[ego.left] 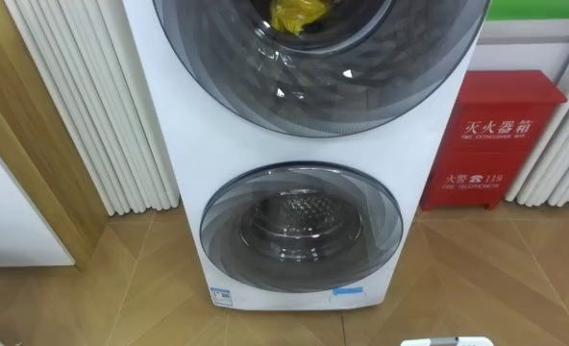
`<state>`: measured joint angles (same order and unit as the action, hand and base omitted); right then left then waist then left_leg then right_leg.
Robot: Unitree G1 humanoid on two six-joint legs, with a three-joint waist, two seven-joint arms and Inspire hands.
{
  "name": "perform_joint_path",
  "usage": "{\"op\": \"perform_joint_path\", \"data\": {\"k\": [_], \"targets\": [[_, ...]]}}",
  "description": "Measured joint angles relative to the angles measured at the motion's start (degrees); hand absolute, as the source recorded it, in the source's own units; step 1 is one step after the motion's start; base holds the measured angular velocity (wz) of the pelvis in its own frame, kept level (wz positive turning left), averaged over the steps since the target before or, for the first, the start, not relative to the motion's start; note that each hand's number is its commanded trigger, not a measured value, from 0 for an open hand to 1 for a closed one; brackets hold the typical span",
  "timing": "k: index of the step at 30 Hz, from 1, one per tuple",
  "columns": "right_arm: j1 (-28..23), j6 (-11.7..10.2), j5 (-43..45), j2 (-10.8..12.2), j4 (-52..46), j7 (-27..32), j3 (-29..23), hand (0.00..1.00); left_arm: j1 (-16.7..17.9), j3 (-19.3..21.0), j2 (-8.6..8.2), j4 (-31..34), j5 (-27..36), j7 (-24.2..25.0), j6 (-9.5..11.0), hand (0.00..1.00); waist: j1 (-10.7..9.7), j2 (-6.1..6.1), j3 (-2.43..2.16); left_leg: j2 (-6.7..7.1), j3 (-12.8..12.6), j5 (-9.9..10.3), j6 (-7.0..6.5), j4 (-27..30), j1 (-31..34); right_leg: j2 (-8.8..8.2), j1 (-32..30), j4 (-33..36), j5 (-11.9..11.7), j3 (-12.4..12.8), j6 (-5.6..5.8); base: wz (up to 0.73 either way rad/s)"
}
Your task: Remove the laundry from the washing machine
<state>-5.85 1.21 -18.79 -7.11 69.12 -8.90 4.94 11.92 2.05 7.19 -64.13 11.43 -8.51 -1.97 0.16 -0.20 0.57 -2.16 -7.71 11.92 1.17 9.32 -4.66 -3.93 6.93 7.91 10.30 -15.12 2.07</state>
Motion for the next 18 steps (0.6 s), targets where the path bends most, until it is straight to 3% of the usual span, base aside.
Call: {"op": "perform_joint_path", "data": {"k": [4,18], "targets": [[-0.15,0.0,-0.16,0.0,0.0,0.02,0.07,0.0,0.02,0.01,0.0,0.03,-1.17,-0.08,0.0,0.0,0.07,0.24,-0.19,0.0,0.0,0.0,0.0,0.09,-0.07,0.0,-0.01,0.01,0.0,0.03,0.0,0.0],[-0.6,-0.04,-2.39,0.0,0.01,0.05,0.31,0.0,-1.03,-0.01,-0.06,0.03,-3.62,-0.94,0.03,0.0,0.12,0.52,-0.08,-0.02,0.0,0.0,0.0,-0.01,-0.08,0.08,-0.03,-0.04,0.0,0.74,0.0,0.0]]}}
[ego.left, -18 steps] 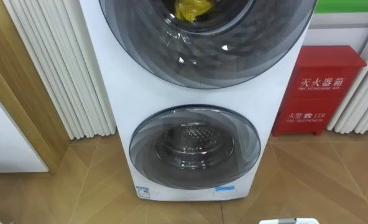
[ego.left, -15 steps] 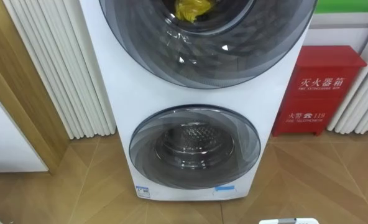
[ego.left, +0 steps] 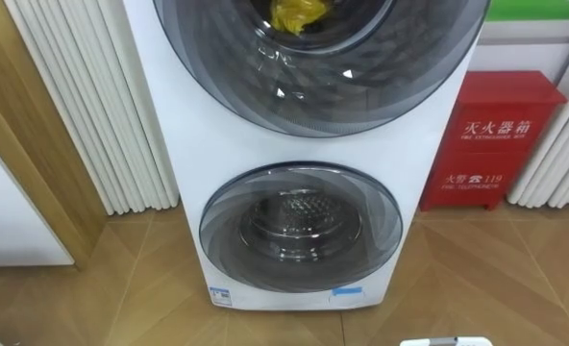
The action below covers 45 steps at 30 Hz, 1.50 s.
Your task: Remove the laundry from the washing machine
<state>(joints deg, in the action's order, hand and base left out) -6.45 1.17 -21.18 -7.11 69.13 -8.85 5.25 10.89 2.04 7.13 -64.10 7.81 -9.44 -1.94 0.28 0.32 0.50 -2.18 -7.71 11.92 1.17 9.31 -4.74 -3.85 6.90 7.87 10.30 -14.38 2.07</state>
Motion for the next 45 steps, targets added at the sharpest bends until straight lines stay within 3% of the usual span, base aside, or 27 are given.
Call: {"op": "perform_joint_path", "data": {"k": [6,11,13,16,19,22,24,29,35,42,45], "targets": [[0.75,0.6,-2.27,-0.28,-1.01,1.32,-0.73,0.0,0.47,0.74,0.04,0.05,-0.12,0.02,0.03,0.0,0.12,0.49,-0.22,0.0,0.14,-0.01,-0.01,0.24,-0.09,-0.03,0.1,0.08,-0.01,-0.02,-0.01,0.0],[1.95,2.52,-1.64,-1.52,-14.45,4.52,-7.6,0.0,0.36,4.32,0.08,0.09,-2.76,0.68,0.11,0.0,-0.05,1.6,0.26,0.06,0.2,-0.01,-0.02,0.29,-0.97,-0.19,0.43,0.77,0.0,0.2,-0.01,-0.05],[5.58,2.45,-2.72,-3.24,-21.28,6.39,-10.69,0.0,0.17,4.95,0.74,-0.01,-3.04,1.09,0.14,0.0,-0.12,1.89,0.23,0.17,0.13,-0.07,-0.11,0.5,-0.96,-0.23,0.38,0.83,-0.01,0.38,-0.01,-0.02],[8.53,1.9,-2.75,-5.89,-30.0,9.27,-12.31,0.0,0.53,5.12,1.47,0.1,-3.58,1.14,0.0,0.0,0.24,2.59,-0.09,0.18,0.18,-0.11,-0.17,0.55,-0.93,-0.21,0.29,0.71,0.0,0.33,-0.01,0.01],[10.21,1.84,-3.17,-6.86,-37.49,11.66,-13.42,0.0,1.65,5.74,1.7,0.09,-3.99,1.27,-0.74,0.0,0.4,3.26,-0.49,0.18,0.16,-0.11,-0.17,0.64,-0.85,-0.21,-0.16,0.75,0.0,0.29,-0.01,0.0],[12.18,1.95,-3.97,-7.72,-42.94,13.9,-13.39,0.0,3.04,5.8,1.86,0.29,-6.68,1.33,-2.2,0.0,0.82,3.27,-0.49,0.17,0.58,-0.11,-0.17,0.63,-0.57,-0.2,-0.05,0.91,-0.03,0.19,-0.05,0.0],[14.11,1.97,-4.34,-8.19,-43.37,15.05,-13.43,0.0,3.21,5.75,2.14,0.43,-8.59,1.35,-2.83,0.0,0.14,3.34,-0.5,0.18,1.41,-0.11,-0.17,0.59,-0.56,-0.18,0.18,0.92,-0.03,-0.04,-0.05,0.14],[19.09,2.35,-3.75,-8.76,-44.76,18.41,-13.38,0.0,3.44,5.76,2.41,0.56,-11.15,1.39,-3.94,0.0,1.12,3.12,-0.5,0.18,1.73,-0.12,-0.17,0.31,-0.77,-0.14,0.28,0.9,-0.03,0.01,-0.05,0.02],[25.61,2.47,-4.11,-11.05,-47.15,21.8,-13.36,0.0,3.93,5.78,2.6,2.75,-12.38,1.38,-5.26,0.0,1.44,3.22,-0.52,0.23,2.47,-0.12,-0.17,0.53,0.14,-0.14,0.01,0.91,-0.03,-0.71,-0.05,0.06],[27.98,2.47,-4.28,-13.32,-47.36,22.49,-13.35,0.0,3.92,6.31,3.09,4.45,-12.6,1.9,-5.18,0.0,2.98,4.57,-0.68,0.24,3.25,-0.13,-0.16,0.48,0.18,-0.12,0.14,0.9,-0.03,-1.4,-0.05,0.05],[28.46,2.48,-4.65,-13.85,-47.35,22.34,-13.34,0.0,3.97,6.41,3.15,4.46,-13.07,2.74,-5.17,0.0,3.21,5.18,-0.45,0.24,3.21,-0.13,-0.16,0.43,0.18,-0.12,0.21,0.88,-0.04,-1.43,-0.05,0.0]]}}
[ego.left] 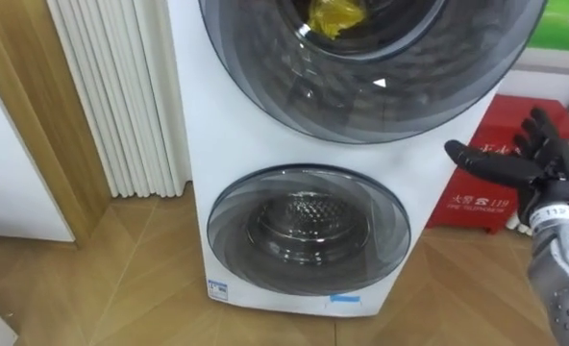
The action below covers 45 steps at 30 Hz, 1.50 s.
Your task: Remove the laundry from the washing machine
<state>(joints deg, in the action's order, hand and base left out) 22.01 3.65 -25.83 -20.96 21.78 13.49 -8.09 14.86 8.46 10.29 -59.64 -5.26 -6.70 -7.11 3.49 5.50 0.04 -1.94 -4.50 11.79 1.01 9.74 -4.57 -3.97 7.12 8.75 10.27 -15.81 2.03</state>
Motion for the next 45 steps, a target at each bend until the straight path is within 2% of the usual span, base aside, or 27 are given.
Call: {"op": "perform_joint_path", "data": {"k": [5,10,13,21,31,32,37,42,44,45], "targets": [[5.22,0.23,-5.05,-0.73,0.56,0.14,0.2,0.0,0.43,-0.2,0.04,-0.05,-0.3,0.17,-0.72,0.0,-0.04,0.0,0.08,0.0,0.18,0.0,0.0,0.02,0.12,-0.01,-0.12,-0.02,0.0,-0.1,0.0,0.01],[11.27,0.21,-5.26,-5.01,2.14,0.1,2.04,0.0,0.36,-0.21,0.02,0.26,-2.54,0.16,-1.73,0.0,0.22,0.17,0.14,0.07,1.4,0.0,0.0,0.45,0.91,0.0,-0.26,-0.03,0.0,-0.81,0.0,0.11],[12.32,0.21,-5.24,-6.17,2.49,0.08,2.43,0.0,0.11,-0.21,0.03,0.36,-4.05,0.15,-1.71,0.0,0.34,0.26,0.13,0.09,1.83,0.0,0.0,0.7,1.54,0.0,-0.43,-0.05,0.0,-1.47,0.0,0.12],[12.48,0.22,-5.29,-7.4,2.5,0.1,2.64,0.0,0.78,-0.21,0.16,3.88,-4.48,0.17,-1.59,0.0,1.28,0.58,0.09,0.12,2.26,-0.01,0.01,0.65,2.19,0.0,-1.22,-0.03,0.0,-1.52,0.0,0.0],[12.57,0.22,-5.7,-9.55,3.7,0.08,4.49,0.0,0.43,-0.18,0.66,4.4,-4.5,2.46,-1.65,0.0,2.55,1.04,0.18,0.11,3.01,-0.02,0.01,0.0,1.67,0.06,-1.32,-0.03,0.0,-1.4,0.0,-0.04],[13.04,0.21,-5.42,-10.1,4.82,0.07,4.86,0.0,0.38,-0.18,0.66,4.37,-4.48,2.52,-1.56,0.0,3.16,1.23,0.23,0.11,3.01,-0.02,0.01,-0.02,1.64,0.07,-1.45,-0.03,0.0,-1.34,0.0,-0.11],[15.25,0.63,-5.26,-11.18,7.48,0.13,6.62,0.0,1.39,-0.18,0.78,3.88,-4.44,2.27,-1.73,0.0,3.28,1.43,0.29,0.09,3.24,-0.02,0.02,0.03,1.95,0.08,-1.69,-0.05,0.0,-1.48,0.0,-0.02],[15.14,1.33,-3.18,-11.18,5.72,0.28,6.66,0.0,1.55,0.31,0.9,3.21,-5.78,2.37,-1.7,0.0,3.21,1.22,0.18,0.07,2.93,-0.02,0.03,0.1,2.47,0.1,-2.37,-0.03,-0.01,-1.26,-0.02,-0.04],[13.87,1.81,-3.1,-11.02,3.21,0.98,7.15,0.0,1.45,0.22,1.0,3.23,-6.58,2.36,-1.68,0.0,3.27,0.97,0.07,0.06,2.37,-0.02,0.02,0.1,2.3,0.12,-2.39,-0.04,-0.01,-0.8,-0.02,-0.09],[11.41,2.19,-3.02,-10.85,-0.94,1.47,6.86,0.0,0.9,0.07,1.04,3.24,-6.46,2.35,-1.65,0.0,3.23,0.71,0.0,0.06,2.28,-0.02,0.02,0.07,2.19,0.13,-2.41,-0.04,-0.01,-0.5,-0.02,-0.18]]}}
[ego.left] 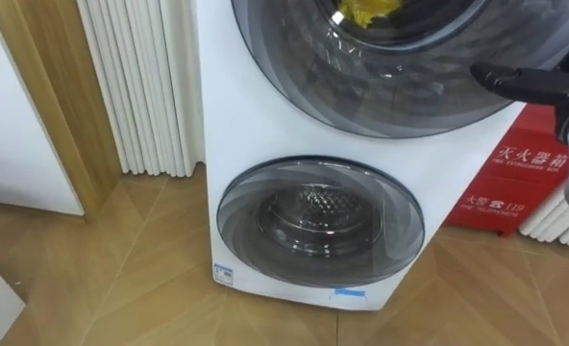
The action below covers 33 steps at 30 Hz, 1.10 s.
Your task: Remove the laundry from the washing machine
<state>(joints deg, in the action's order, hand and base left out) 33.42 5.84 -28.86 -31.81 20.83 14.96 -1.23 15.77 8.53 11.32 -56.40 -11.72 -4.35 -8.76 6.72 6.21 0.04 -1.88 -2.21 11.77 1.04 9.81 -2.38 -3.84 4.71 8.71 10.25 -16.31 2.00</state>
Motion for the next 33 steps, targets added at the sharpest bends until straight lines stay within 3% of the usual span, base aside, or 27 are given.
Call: {"op": "perform_joint_path", "data": {"k": [3,6,10,12,16,18,29,33], "targets": [[-6.0,0.01,2.11,0.64,-8.96,-0.01,0.33,0.0,-0.22,-1.26,0.83,-1.15,0.93,0.0,0.07,0.0,-0.02,-0.49,-0.12,-0.09,0.57,0.0,0.0,-0.23,-1.14,0.19,0.28,0.11,0.0,1.4,0.0,-0.29],[-11.31,-0.29,3.41,3.02,-16.44,0.0,0.28,0.0,-1.45,-3.16,1.59,-1.51,1.08,-0.01,0.55,0.0,-0.55,-0.62,-0.04,-0.33,0.32,0.0,0.0,-0.31,-1.86,0.45,0.85,0.0,-0.05,2.05,-0.09,-0.19],[-20.33,-4.71,7.59,7.4,-25.04,-0.08,0.99,0.0,-3.34,-7.72,1.61,-2.15,1.65,-0.05,1.87,0.0,-1.08,-1.56,0.27,-0.44,-0.66,0.0,0.0,-0.38,-2.68,0.51,1.17,-0.01,-0.05,2.89,-0.09,-0.09],[-22.72,-5.58,7.41,8.23,-25.76,-2.0,2.38,0.0,-3.68,-9.25,1.56,-3.27,3.22,-0.1,2.66,0.0,-1.79,-1.95,0.32,-0.44,-0.82,0.0,0.0,-0.54,-3.14,0.55,1.31,-0.01,-0.05,3.65,-0.09,-0.17],[-28.1,-4.93,9.03,10.81,-25.94,-6.92,6.13,0.0,-3.71,-9.48,0.96,-3.18,4.56,-0.1,2.91,0.0,-2.19,-2.59,0.28,-0.45,-1.23,0.01,0.01,-0.58,-3.07,0.66,1.0,-0.01,-0.06,4.72,-0.1,-0.07],[-30.04,-4.9,9.1,11.05,-25.94,-9.24,7.41,0.0,-3.71,-9.68,0.92,-3.21,4.9,-0.1,2.92,0.0,-2.48,-2.84,0.19,-0.48,-2.48,0.01,0.01,-0.58,-2.79,0.64,0.88,-0.03,-0.06,4.81,-0.1,0.11],[-33.14,-3.78,9.11,13.05,-27.33,-17.12,9.06,0.0,-3.78,-10.11,0.75,-3.31,5.58,-0.1,3.84,0.0,-3.45,-3.51,0.0,-0.48,-3.07,0.01,0.01,-0.51,-2.17,0.61,0.62,-0.02,-0.1,4.91,-0.16,0.03],[-35.29,-3.79,9.1,14.49,-28.43,-18.48,9.08,0.0,-4.02,-10.14,0.04,-3.3,7.8,-0.1,4.64,0.0,-3.35,-4.45,-0.41,-0.44,-4.07,0.01,0.01,-0.53,-2.13,0.47,0.34,0.06,-0.14,5.17,-0.23,-0.04]]}}
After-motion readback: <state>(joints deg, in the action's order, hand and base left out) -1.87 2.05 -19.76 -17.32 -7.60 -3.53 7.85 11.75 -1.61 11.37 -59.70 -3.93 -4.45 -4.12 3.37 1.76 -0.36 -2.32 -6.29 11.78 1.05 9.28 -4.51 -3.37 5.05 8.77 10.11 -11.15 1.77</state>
